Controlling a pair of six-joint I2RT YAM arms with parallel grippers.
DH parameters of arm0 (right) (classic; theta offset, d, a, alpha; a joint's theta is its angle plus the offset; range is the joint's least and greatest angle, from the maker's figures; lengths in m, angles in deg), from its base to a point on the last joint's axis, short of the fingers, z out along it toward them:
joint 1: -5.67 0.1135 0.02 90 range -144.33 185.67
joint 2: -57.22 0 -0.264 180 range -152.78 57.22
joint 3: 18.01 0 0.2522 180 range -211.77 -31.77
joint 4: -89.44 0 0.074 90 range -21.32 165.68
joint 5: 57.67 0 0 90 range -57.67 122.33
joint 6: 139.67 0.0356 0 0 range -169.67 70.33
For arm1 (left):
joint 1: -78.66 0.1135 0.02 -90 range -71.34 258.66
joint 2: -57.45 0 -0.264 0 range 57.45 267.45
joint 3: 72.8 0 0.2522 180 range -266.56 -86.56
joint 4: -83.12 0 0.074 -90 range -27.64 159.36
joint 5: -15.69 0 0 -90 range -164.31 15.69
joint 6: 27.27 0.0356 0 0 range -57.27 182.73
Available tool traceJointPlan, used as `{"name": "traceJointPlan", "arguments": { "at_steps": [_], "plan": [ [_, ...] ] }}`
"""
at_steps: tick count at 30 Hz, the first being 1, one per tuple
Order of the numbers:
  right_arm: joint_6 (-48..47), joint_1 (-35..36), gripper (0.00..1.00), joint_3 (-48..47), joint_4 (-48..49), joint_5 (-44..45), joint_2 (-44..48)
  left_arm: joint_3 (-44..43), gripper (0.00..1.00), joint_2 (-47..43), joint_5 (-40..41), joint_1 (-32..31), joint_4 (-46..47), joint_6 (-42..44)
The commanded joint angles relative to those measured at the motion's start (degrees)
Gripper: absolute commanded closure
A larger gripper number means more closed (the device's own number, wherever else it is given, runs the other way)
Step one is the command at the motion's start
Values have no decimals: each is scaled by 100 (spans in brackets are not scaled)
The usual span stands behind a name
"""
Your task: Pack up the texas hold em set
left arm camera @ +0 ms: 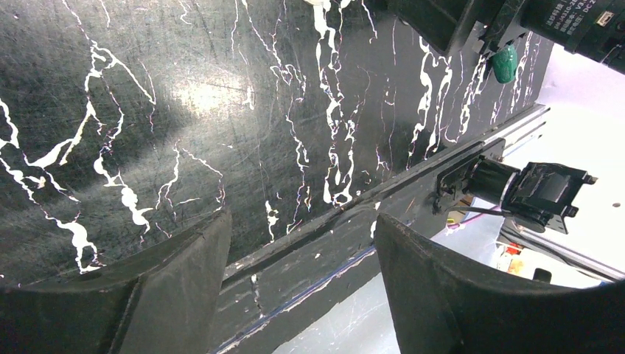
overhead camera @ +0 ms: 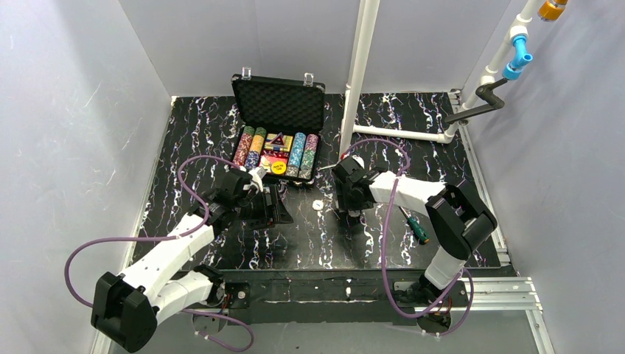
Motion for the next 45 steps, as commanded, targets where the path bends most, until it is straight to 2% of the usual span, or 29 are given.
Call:
{"name": "traceJointPlan", "arguments": {
  "at_steps": [1, 5, 9, 14, 21, 25, 41, 45],
  "plan": [
    [-124, 34, 39, 25, 26, 311, -294, -87, 29, -214, 88, -30, -203, 71],
    [-64, 64, 44, 119, 5, 306, -250, -104, 29, -277, 101, -25, -269, 73],
    [-31, 129, 41, 217, -39, 307, -140, -103, 29, -323, 119, -25, -306, 61],
    [43, 149, 41, 353, -90, 283, -37, -104, 29, -283, 94, -25, -305, 46],
    [40, 148, 52, 432, -4, 159, -27, -129, 29, -280, 77, -25, -300, 38],
    [67, 153, 45, 502, -16, 117, 39, -147, 29, -286, 54, -26, -321, 45],
    [109, 165, 47, 767, 36, -267, 166, -164, 29, -238, 17, -30, -298, 1],
    [191, 210, 43, 783, -26, -277, 200, -165, 29, -250, -4, -25, -298, -21]
  ]
}}
